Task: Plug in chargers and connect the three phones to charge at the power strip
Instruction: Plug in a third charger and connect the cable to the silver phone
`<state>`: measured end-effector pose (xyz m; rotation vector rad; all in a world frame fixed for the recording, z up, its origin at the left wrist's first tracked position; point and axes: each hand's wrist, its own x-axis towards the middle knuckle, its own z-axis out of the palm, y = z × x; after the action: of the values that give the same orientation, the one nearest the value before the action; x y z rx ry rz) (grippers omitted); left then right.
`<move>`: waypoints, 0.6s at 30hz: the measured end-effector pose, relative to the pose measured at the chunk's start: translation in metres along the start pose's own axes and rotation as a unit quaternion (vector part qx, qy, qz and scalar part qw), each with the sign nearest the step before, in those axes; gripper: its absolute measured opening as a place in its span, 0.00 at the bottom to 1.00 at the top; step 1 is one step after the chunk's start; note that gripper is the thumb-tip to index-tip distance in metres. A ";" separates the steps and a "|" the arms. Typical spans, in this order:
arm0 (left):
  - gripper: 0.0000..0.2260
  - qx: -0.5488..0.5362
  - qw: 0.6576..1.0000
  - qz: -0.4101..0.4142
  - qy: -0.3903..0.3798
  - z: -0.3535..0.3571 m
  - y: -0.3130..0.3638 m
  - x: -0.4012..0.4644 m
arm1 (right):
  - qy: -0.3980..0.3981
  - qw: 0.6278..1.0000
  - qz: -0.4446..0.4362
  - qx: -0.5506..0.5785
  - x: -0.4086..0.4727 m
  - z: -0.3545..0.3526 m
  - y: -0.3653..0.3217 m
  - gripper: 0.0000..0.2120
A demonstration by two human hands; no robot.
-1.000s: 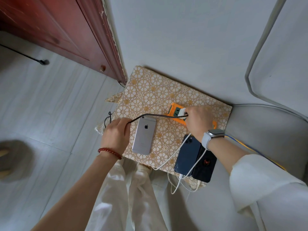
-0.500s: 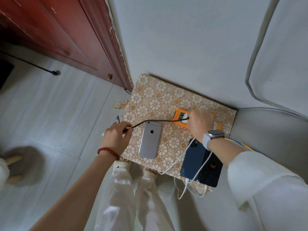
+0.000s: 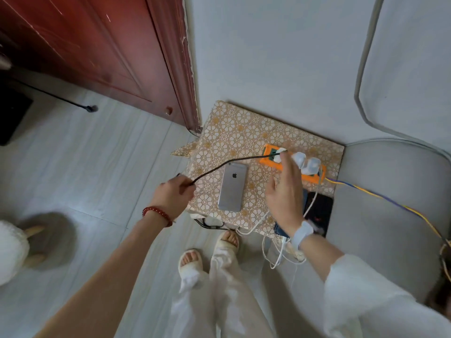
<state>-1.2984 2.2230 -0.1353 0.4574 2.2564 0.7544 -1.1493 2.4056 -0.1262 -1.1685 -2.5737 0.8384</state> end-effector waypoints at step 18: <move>0.27 -0.223 0.961 -0.062 -0.152 -0.035 -0.016 -0.061 | -0.247 0.736 0.293 0.559 -0.105 0.007 -0.099 0.11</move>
<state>-1.2834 2.1658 -0.0938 0.1945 1.7441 1.0182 -1.1446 2.2727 -0.0702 -1.3264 -1.2283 2.5841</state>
